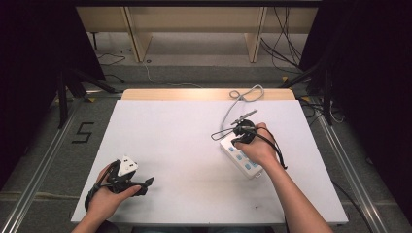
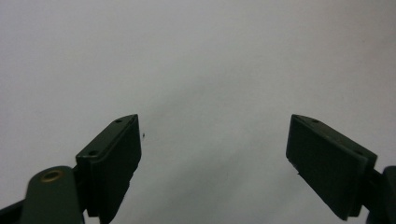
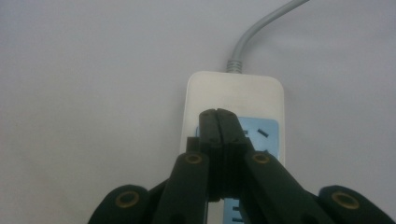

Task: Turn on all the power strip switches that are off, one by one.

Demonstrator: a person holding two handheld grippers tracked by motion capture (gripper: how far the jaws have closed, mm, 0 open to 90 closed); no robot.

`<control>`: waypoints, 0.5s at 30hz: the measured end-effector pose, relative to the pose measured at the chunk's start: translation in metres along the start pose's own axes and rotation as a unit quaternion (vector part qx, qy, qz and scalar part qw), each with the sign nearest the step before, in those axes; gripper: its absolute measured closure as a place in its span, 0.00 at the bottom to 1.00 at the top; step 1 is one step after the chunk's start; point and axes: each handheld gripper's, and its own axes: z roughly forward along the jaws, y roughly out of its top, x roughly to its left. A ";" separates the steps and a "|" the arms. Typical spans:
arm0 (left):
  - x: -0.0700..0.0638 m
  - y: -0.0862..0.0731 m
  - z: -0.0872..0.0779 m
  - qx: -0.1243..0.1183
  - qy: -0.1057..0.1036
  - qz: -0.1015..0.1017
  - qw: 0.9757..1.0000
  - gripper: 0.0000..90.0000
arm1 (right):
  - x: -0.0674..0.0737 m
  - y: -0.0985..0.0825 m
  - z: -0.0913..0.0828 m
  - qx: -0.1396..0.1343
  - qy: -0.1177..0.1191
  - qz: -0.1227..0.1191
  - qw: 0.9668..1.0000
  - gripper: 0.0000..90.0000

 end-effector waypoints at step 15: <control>0.000 0.000 0.000 0.000 0.000 0.001 1.000 0.20 | 0.000 0.005 0.014 0.026 0.000 -0.002 1.000 1.00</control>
